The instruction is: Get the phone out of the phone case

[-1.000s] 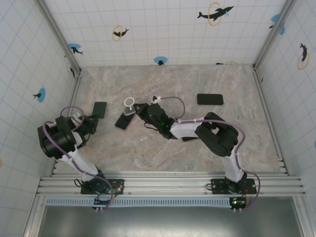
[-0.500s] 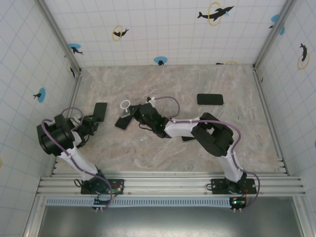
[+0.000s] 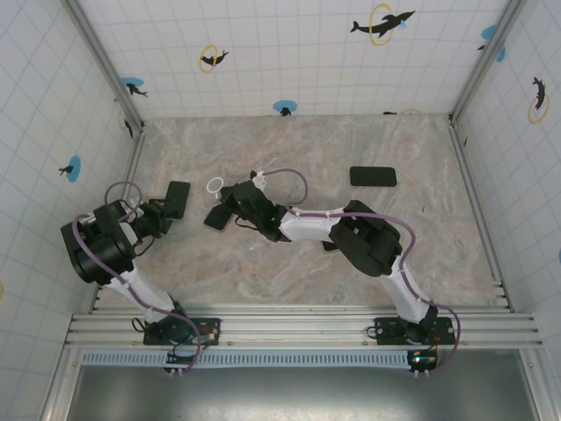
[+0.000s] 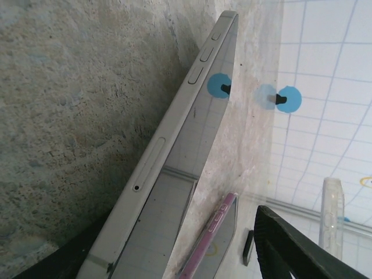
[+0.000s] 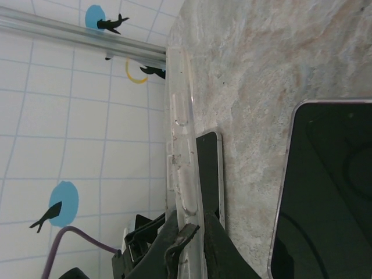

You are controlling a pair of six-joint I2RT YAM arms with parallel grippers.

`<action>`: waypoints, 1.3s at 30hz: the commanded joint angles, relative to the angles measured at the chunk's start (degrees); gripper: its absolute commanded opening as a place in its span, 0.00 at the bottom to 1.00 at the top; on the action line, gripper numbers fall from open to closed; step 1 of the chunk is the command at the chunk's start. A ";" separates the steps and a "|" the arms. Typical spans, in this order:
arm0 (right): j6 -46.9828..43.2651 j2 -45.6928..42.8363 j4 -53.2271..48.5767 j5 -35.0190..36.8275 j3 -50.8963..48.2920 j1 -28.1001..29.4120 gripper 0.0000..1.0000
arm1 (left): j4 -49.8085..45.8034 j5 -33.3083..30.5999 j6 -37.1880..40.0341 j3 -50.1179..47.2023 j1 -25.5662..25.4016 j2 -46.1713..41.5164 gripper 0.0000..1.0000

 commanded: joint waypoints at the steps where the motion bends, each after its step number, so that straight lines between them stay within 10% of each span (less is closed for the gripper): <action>1: -0.94 3.01 -6.93 3.72 6.37 0.89 0.05 | -13.57 -7.85 5.32 -0.26 0.74 1.13 0.63; 39: -3.69 16.82 -18.32 10.05 24.93 3.69 0.07 | -35.05 -29.41 17.55 2.89 1.17 -3.19 0.68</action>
